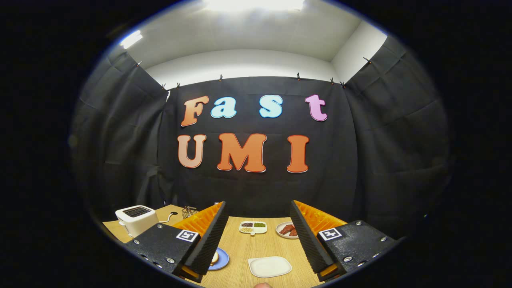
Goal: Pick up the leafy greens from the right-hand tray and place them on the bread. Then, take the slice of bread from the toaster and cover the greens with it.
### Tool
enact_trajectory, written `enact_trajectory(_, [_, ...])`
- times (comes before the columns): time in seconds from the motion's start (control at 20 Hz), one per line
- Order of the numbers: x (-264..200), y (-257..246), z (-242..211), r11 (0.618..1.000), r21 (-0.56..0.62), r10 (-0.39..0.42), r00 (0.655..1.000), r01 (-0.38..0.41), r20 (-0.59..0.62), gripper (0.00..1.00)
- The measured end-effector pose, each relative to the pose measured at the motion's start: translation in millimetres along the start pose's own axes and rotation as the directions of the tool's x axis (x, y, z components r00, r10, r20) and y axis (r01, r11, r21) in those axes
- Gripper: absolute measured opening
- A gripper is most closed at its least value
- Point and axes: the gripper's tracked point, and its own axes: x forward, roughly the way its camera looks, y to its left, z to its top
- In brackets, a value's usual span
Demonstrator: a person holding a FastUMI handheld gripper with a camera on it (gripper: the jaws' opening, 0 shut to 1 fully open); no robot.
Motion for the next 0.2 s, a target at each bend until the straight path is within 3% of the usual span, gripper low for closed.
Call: enact_trajectory(0.2, [1.8, 2.9, -2.0, 1.0, -0.001, 0.006, 1.0, -0.006, -0.006, 0.93])
